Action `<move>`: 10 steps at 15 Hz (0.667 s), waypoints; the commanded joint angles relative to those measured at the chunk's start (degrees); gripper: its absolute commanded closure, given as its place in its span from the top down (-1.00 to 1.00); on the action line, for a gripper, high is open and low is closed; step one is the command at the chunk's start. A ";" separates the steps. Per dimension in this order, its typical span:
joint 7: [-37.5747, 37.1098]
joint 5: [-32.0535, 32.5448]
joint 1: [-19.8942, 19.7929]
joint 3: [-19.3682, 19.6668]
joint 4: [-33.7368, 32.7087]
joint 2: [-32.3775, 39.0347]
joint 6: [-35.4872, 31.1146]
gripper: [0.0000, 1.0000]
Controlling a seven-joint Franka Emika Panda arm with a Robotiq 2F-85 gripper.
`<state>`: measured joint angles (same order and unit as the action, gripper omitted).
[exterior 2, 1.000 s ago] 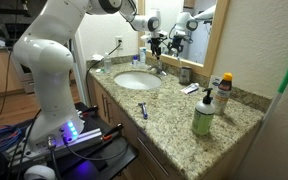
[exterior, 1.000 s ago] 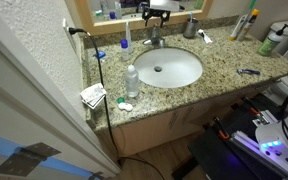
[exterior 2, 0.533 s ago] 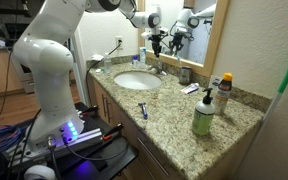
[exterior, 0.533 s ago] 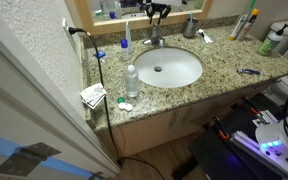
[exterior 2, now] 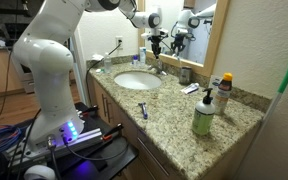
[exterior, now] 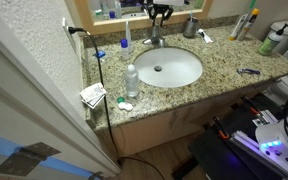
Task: Close the tap
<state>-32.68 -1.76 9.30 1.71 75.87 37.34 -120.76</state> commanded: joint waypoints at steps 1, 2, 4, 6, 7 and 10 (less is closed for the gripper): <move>0.18 -0.31 -0.07 0.20 2.92 -1.47 2.33 0.57; 0.34 -0.28 -0.09 0.17 3.26 -1.60 2.58 -0.28; 0.36 -0.27 -0.05 0.16 3.39 -1.88 2.92 -0.23; 0.22 -0.42 0.11 0.03 3.34 -2.02 2.70 -0.50; 0.27 -0.40 0.21 -0.01 3.30 -1.98 2.72 -0.63; -0.08 -0.19 0.46 0.26 3.25 -1.74 2.60 -0.89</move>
<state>-32.69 -2.13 10.07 1.28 76.85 37.08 -119.48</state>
